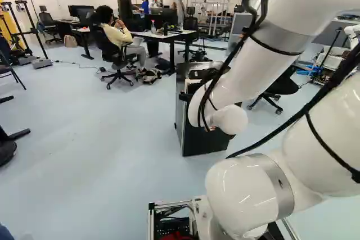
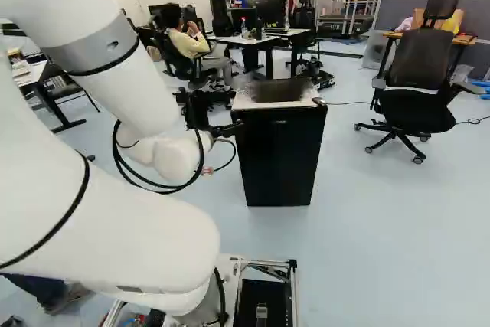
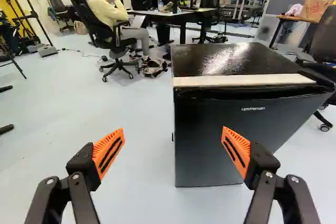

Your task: Grab a drink from the fridge

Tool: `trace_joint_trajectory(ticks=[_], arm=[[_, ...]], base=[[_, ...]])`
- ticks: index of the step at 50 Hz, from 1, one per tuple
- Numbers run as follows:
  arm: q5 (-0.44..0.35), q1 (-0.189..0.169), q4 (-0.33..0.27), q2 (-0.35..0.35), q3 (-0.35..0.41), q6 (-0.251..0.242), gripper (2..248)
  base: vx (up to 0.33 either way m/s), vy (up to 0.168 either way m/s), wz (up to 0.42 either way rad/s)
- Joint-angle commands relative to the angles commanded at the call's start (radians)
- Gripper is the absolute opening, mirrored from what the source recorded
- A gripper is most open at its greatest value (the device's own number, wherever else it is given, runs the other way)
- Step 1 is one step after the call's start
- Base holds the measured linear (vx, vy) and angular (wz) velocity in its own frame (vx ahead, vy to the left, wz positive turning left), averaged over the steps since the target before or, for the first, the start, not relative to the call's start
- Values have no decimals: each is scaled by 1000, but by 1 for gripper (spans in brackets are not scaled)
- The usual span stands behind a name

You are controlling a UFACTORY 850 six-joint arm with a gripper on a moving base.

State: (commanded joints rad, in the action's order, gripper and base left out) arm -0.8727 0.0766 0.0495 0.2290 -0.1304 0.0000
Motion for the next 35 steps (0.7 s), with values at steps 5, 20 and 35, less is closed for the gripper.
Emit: trace_joint_trajectory(ticks=[5, 20, 35], arm=[[0, 18, 19, -20, -18, 0, 247], [-5, 71, 107, -81, -72, 0, 247], [-21, 123, 220, -121, -111, 0, 247]], base=[[0, 0, 0], [0, 0, 0], [0, 0, 0]])
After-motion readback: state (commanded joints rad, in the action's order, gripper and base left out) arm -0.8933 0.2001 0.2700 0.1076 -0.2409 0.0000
